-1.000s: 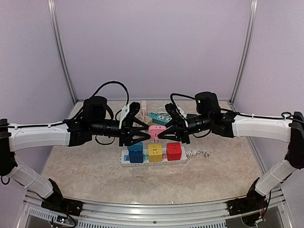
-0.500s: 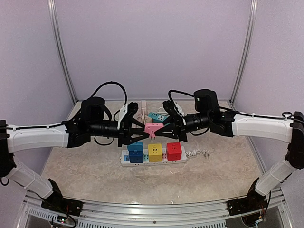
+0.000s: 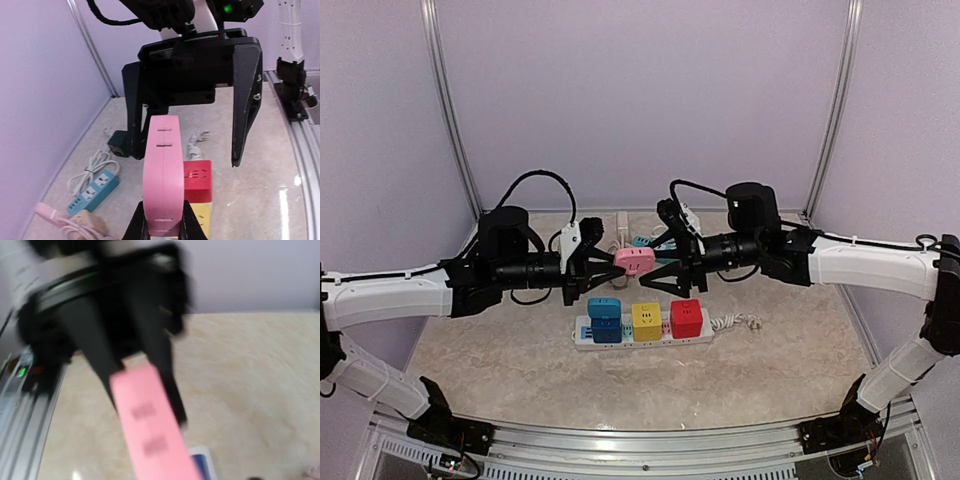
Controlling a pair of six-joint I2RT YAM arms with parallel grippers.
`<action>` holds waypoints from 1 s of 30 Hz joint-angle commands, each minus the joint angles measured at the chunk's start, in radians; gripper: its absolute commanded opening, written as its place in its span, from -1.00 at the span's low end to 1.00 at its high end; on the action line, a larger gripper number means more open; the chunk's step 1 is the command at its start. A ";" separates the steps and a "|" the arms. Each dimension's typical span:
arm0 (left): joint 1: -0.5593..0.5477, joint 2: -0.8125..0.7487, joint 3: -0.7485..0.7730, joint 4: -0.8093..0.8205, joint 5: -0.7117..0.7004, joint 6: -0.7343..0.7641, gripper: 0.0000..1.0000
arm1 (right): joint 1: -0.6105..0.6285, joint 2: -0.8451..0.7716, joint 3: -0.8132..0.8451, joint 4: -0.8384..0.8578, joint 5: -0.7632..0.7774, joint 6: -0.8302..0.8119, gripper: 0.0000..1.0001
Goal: Insert the plug
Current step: Adjust the plug.
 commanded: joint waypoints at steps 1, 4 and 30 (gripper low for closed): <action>0.002 -0.109 -0.023 0.059 -0.429 0.404 -1.00 | 0.003 -0.059 0.051 -0.041 0.240 0.234 0.55; 0.047 -0.118 -0.040 0.294 -0.627 0.727 -1.00 | 0.003 -0.136 0.011 0.060 0.355 0.467 0.57; 0.090 0.013 0.046 0.419 -0.258 1.710 -1.00 | 0.073 0.175 0.185 0.500 0.361 0.935 0.56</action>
